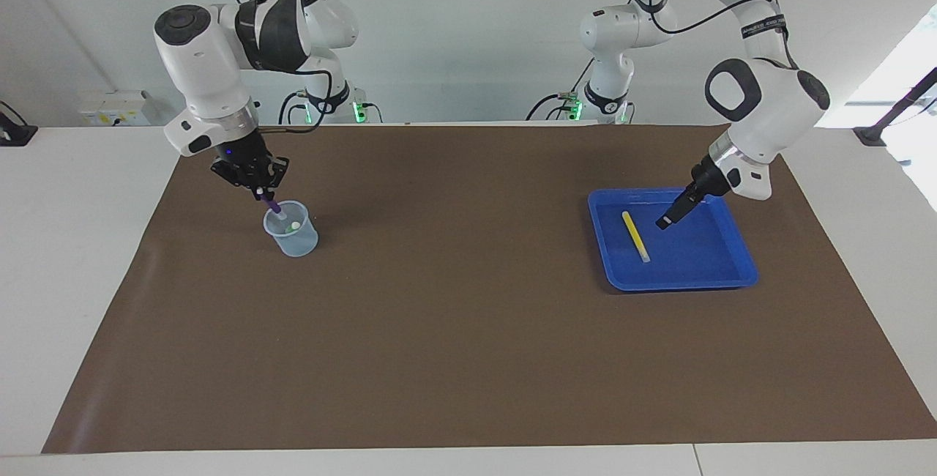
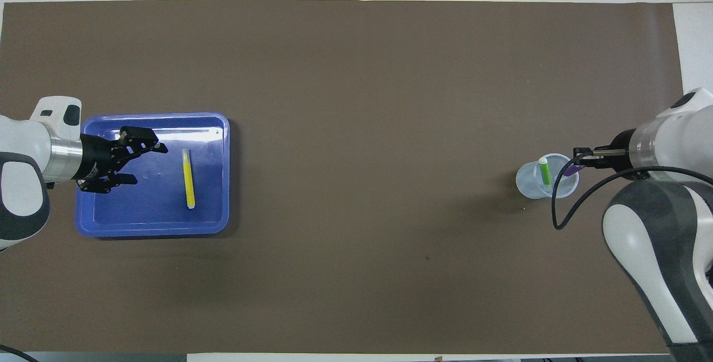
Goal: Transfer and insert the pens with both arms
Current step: 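Insert the purple pen into the cup while the left gripper reaches the yellow pen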
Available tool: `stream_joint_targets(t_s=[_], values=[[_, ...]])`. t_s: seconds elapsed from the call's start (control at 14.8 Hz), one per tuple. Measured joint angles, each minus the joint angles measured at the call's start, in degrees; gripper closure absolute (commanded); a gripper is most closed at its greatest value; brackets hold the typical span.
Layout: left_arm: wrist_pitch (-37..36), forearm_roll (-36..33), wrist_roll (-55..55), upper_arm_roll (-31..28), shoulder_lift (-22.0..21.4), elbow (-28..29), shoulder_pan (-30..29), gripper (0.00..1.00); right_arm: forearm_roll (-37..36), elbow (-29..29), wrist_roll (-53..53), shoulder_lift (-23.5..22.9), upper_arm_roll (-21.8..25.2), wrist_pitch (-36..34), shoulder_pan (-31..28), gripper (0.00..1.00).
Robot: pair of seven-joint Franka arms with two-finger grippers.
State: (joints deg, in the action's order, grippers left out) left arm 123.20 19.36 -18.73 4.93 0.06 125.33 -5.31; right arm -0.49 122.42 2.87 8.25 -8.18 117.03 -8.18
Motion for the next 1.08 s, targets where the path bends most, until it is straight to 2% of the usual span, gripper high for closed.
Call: stream_joint_targets(t_s=[0.27,0.54,0.61,0.67,0.74,0.94,1.01,1.08], values=[[0.16,-6.0,12.37,0.21,2.99,-0.01,1.3,0.0,0.0,2.66,0.0,-0.5,-0.26,0.23,0.01,1.0],[2.33,-11.34,14.36,0.42,5.42,-0.02,5.31,0.01,0.0,5.56,0.0,-0.64,-0.26,3.69,0.02,1.0],[2.96,-13.2,14.36,0.45,6.17,-0.02,6.26,0.03,0.0,5.89,0.0,-0.68,-0.26,3.82,0.02,0.9],[3.45,-14.6,14.37,0.48,6.92,-0.03,6.79,0.05,0.0,6.08,0.0,-0.74,-0.26,3.95,0.02,0.6],[3.92,-15.86,14.58,0.49,7.59,-0.04,7.01,0.07,0.0,6.18,0.0,-0.81,-0.26,4.19,0.02,0.37],[4.76,-17.11,15.89,0.35,8.96,-0.11,7.04,0.12,0.0,6.36,0.0,-1.1,-0.27,5.46,0.03,0.09],[5.16,-17.15,16.07,0.32,9.12,-0.13,7.04,0.12,0.0,6.35,0.0,-1.19,-0.27,5.65,0.04,0.02],[5.39,-17.19,16.19,0.32,9.17,-0.13,7.04,0.14,0.0,6.32,0.0,-1.25,-0.28,5.76,0.06,0.0]])
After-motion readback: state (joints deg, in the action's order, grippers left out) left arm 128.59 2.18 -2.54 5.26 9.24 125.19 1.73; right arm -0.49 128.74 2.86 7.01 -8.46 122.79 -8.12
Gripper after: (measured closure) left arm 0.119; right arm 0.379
